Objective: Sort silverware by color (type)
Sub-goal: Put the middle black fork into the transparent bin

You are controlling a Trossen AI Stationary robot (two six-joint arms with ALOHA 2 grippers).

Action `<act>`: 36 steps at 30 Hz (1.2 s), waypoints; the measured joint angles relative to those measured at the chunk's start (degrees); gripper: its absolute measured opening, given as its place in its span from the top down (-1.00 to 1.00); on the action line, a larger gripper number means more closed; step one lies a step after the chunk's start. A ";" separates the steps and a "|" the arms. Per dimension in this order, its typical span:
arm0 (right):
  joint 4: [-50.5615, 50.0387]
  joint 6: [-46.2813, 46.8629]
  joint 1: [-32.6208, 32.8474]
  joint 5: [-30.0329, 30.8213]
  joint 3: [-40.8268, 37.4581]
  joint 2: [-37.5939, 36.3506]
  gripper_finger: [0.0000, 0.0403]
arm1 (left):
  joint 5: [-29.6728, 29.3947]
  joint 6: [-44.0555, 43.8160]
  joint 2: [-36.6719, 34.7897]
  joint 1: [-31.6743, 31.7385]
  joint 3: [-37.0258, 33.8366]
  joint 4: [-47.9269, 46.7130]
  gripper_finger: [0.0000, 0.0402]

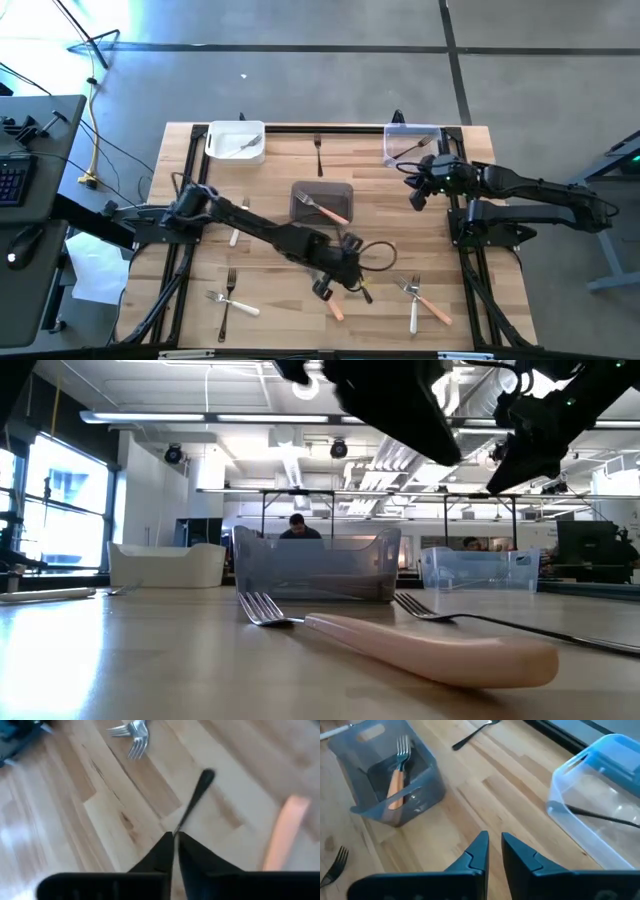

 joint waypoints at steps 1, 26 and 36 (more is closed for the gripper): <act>0.09 0.12 0.54 0.06 0.01 0.57 0.83 | -0.08 -1.95 -2.00 -0.15 -3.53 3.58 0.97; 7.95 39.25 30.33 6.45 0.71 27.73 0.96 | -27.27 -18.18 -43.84 2.31 -76.96 82.08 1.00; 2.39 51.18 34.96 3.16 11.65 41.82 0.74 | -23.35 -19.78 -45.40 11.16 -89.69 101.01 1.00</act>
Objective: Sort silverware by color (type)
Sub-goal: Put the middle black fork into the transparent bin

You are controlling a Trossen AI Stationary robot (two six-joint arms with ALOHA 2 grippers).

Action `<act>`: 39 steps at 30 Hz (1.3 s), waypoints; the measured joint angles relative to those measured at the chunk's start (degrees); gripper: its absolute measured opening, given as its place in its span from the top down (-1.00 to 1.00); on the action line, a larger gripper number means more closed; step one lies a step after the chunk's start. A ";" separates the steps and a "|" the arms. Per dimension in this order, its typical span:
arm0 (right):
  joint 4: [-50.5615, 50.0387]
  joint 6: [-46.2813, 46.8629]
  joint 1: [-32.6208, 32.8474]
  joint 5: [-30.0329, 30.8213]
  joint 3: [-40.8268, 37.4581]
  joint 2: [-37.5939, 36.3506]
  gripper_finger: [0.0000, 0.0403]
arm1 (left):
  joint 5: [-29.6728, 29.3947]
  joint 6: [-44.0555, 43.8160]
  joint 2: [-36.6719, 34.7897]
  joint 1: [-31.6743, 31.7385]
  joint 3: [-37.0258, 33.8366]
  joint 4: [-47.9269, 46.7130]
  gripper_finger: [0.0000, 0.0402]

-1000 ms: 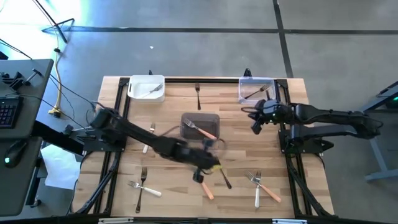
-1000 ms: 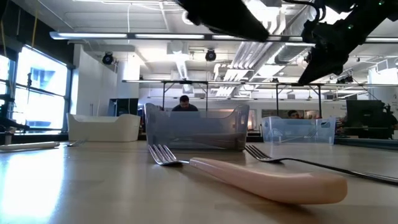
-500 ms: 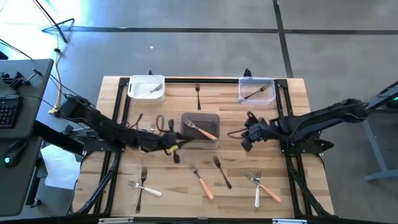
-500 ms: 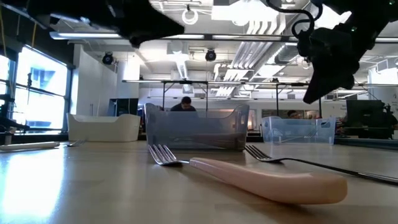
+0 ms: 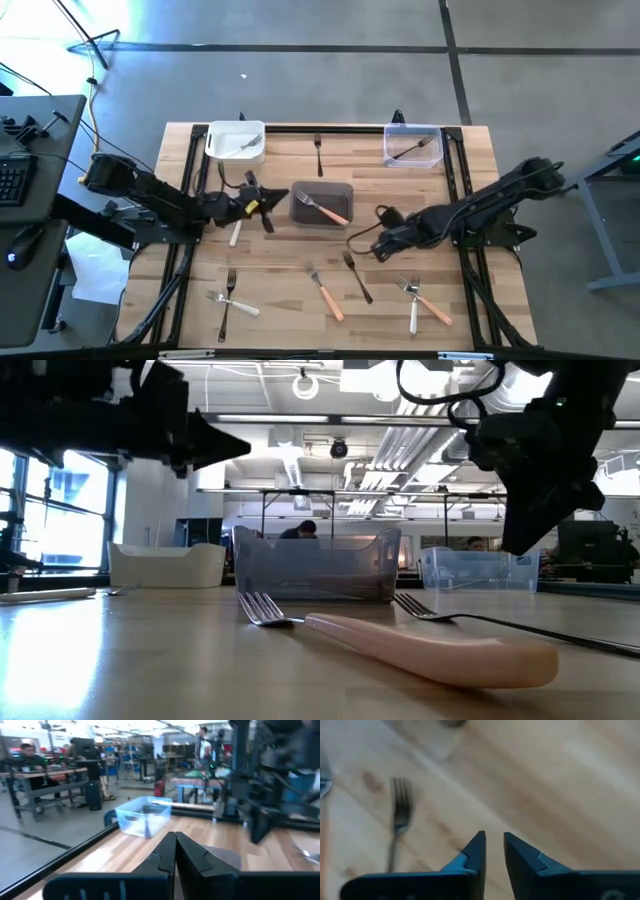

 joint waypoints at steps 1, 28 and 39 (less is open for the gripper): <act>0.03 0.87 0.25 -0.85 1.10 1.50 0.70 | 0.18 -0.05 -0.08 0.84 -1.43 1.92 1.00; -13.21 7.10 -1.21 -14.24 27.72 26.36 -0.15 | 11.15 -3.90 0.13 12.03 -9.36 9.02 1.00; -13.66 11.00 -1.21 -14.64 27.64 26.84 -0.15 | 13.70 -3.40 0.11 12.98 -10.43 9.73 1.00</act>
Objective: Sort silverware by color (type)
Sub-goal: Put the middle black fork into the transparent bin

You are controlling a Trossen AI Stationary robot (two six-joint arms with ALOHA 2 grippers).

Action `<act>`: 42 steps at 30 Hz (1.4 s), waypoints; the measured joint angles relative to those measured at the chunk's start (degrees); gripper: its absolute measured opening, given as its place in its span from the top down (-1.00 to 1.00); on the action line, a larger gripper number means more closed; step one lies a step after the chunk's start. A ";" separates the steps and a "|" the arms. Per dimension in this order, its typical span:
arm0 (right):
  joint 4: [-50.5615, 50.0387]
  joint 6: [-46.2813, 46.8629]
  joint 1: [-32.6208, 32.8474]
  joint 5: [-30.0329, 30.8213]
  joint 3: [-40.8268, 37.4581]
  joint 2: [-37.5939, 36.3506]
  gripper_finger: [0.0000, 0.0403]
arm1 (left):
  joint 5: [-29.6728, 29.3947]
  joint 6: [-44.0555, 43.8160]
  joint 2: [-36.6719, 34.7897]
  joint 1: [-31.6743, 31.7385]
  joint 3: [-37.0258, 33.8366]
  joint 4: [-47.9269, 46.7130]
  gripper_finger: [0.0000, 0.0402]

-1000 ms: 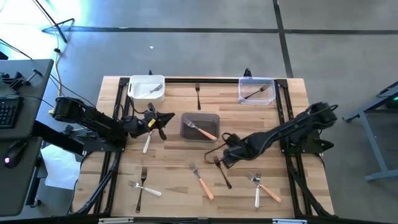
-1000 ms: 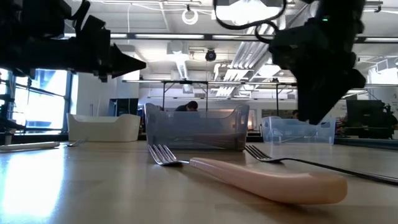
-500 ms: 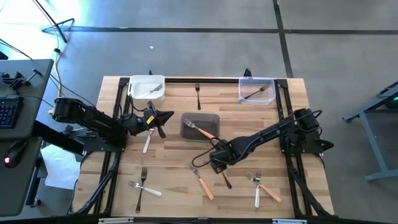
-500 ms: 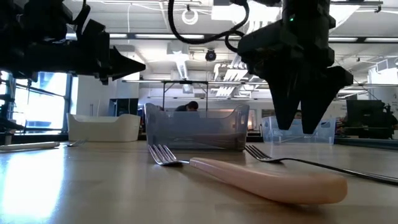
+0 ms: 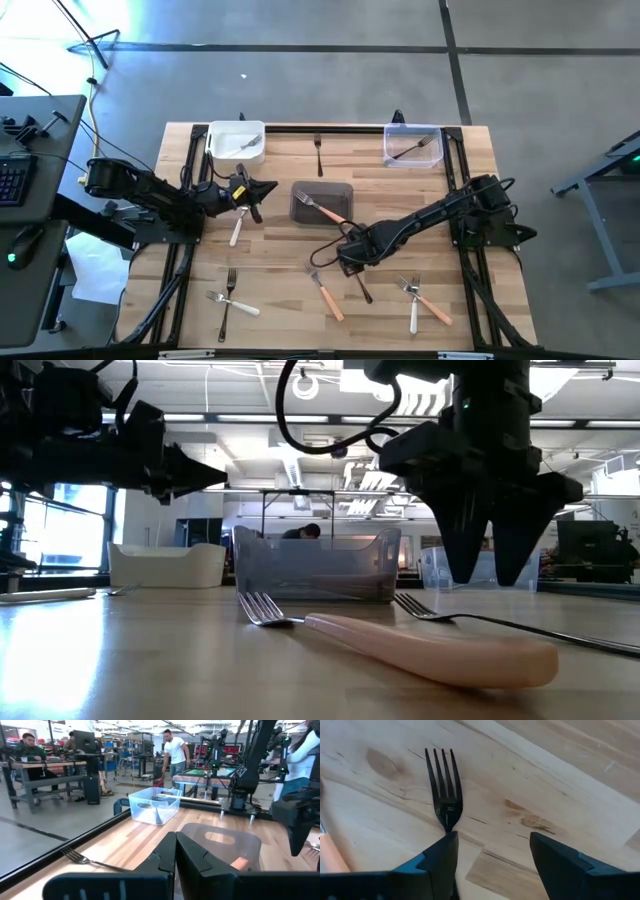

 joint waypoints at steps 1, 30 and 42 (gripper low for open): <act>0.00 0.67 0.00 -0.33 -0.02 0.00 -0.15 | -0.01 0.32 0.00 0.00 0.00 -0.01 1.00; 5.95 5.48 4.38 1.50 4.21 4.79 -0.15 | 2.56 0.50 0.00 -0.02 0.02 -0.58 1.00; -6.20 -1.78 3.60 -4.31 15.78 14.67 0.13 | 2.54 0.56 0.00 -0.02 0.04 -1.02 1.00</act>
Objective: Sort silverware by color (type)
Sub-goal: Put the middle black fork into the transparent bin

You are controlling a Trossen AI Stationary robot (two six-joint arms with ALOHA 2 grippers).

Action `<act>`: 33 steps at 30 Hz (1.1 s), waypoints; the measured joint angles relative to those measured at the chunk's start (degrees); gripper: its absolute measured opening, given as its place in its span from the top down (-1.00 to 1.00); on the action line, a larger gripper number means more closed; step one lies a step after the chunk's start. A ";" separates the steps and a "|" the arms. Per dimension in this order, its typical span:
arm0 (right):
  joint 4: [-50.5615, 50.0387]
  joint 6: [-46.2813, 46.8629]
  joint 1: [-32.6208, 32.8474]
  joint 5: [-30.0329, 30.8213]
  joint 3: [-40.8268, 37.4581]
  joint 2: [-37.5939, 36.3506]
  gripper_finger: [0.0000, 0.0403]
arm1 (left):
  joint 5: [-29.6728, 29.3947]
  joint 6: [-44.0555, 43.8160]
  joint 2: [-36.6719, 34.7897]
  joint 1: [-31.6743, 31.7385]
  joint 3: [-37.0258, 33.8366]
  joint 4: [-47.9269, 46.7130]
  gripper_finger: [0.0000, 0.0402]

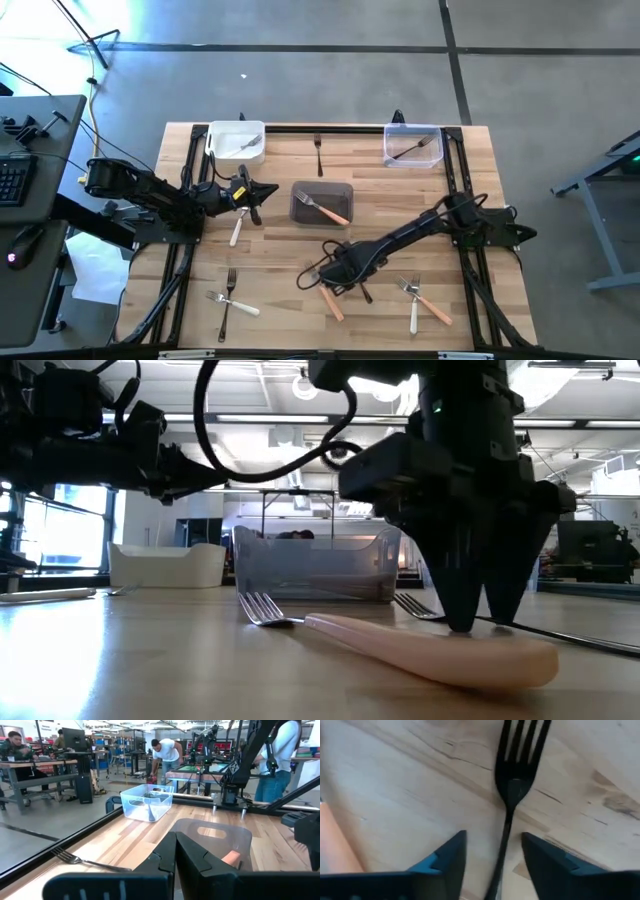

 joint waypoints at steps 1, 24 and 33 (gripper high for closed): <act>0.23 -0.05 -0.07 -0.63 -0.03 0.09 0.20 | 0.00 0.00 0.00 0.00 0.00 -0.04 1.00; -3.16 -13.20 -4.29 -2.01 7.51 0.45 0.99 | 0.21 -0.02 0.00 -0.02 0.00 -0.74 1.00; -9.57 -16.02 -6.67 2.04 12.78 -4.71 0.99 | 0.61 -0.04 0.00 -0.02 0.00 -0.90 1.00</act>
